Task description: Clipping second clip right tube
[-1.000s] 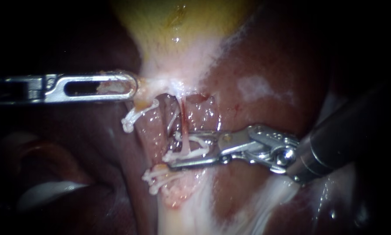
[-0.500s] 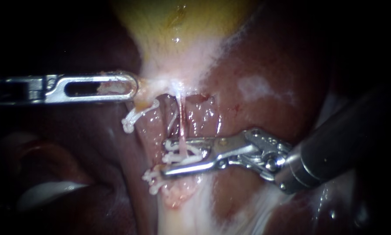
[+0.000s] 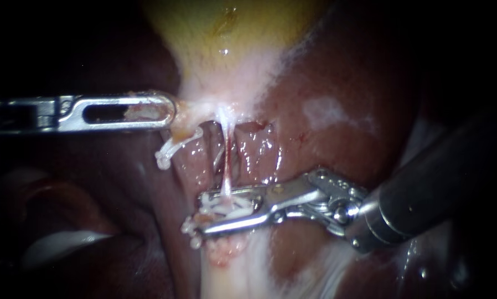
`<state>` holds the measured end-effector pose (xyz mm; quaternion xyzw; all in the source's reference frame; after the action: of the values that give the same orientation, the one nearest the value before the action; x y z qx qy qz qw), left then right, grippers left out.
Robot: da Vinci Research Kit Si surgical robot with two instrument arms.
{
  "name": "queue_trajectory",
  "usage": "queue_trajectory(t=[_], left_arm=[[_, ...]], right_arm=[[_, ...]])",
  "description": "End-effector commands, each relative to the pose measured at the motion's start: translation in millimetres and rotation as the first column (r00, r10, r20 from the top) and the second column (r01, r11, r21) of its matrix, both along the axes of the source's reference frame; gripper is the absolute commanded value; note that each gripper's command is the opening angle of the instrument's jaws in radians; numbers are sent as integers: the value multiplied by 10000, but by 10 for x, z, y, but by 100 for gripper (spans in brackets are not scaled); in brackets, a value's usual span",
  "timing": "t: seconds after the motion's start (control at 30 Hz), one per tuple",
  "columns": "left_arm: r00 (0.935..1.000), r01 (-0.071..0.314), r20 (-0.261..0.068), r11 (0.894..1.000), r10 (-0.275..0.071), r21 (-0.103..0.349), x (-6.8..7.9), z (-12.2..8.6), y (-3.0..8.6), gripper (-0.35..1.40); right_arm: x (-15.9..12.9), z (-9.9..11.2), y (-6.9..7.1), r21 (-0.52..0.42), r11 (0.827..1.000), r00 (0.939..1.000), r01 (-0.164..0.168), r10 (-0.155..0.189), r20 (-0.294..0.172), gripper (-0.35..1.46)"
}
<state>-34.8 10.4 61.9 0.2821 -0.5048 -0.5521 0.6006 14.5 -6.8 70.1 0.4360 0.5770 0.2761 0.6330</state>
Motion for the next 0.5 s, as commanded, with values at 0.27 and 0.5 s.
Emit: queue_trajectory(t=[0.27,0.5], left_arm=[[10000,-17,11,10000,17,-8,1,3,1,-35],[10000,-15,10,10000,15,-9,1,3,1,-35]], right_arm=[[-13,1,3,333,9994,9980,-54,33,636,-35],[-14,2,3,315,9995,9975,-2,-20,706,-35]])
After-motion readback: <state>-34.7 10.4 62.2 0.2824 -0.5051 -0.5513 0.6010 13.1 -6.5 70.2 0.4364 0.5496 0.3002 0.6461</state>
